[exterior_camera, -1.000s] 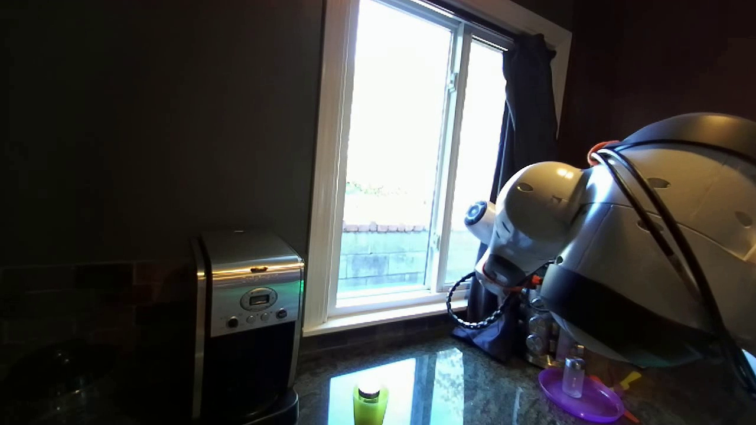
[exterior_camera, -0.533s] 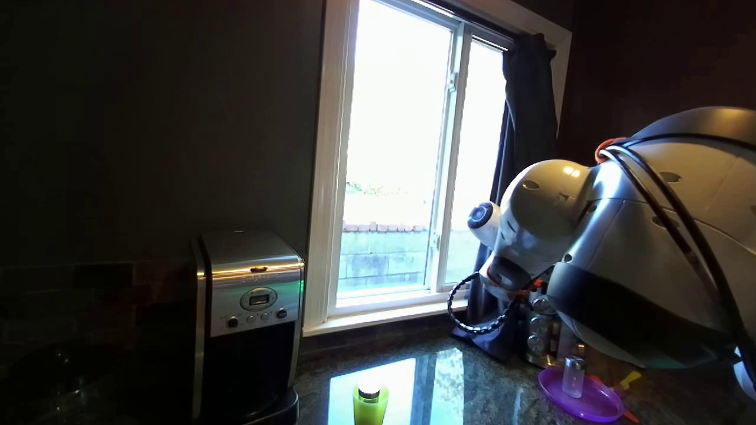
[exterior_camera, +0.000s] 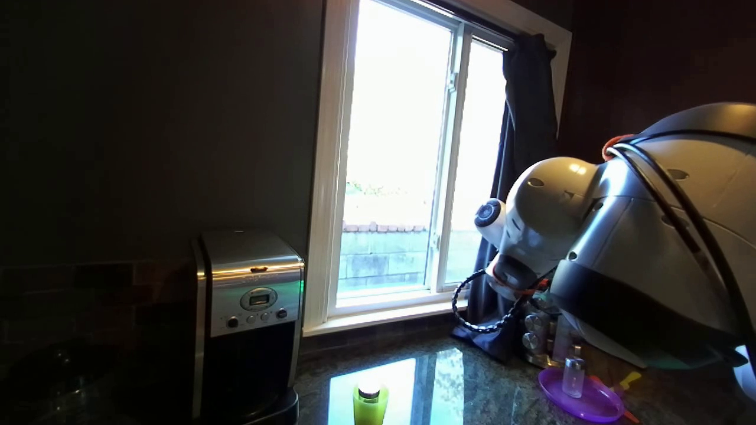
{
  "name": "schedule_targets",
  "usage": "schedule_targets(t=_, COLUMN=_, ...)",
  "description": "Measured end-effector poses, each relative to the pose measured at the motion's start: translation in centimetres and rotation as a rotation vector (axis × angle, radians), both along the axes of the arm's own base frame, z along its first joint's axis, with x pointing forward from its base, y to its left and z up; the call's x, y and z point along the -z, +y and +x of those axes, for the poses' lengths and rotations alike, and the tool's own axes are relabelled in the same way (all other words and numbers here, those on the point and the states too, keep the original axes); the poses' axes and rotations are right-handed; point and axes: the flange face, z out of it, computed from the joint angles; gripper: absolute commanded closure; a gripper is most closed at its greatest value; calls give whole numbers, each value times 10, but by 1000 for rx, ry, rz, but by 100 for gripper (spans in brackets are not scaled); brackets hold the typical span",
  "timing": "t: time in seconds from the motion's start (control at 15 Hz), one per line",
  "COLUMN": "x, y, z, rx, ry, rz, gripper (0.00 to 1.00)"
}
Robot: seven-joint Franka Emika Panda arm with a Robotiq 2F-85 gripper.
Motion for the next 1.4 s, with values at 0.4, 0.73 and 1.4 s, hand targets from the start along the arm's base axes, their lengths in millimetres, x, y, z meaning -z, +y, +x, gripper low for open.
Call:
schedule_targets(t=0.4, x=-1, y=1, z=-1, rx=-33, ry=-22, rz=-1, gripper=76)
schedule_targets(t=0.73, x=-2, y=1, z=-1, rx=-44, ry=-44, rz=9, gripper=76)
schedule_targets(t=1.4, x=-7, y=-3, z=0, rx=-57, ry=-91, rz=42, gripper=76)
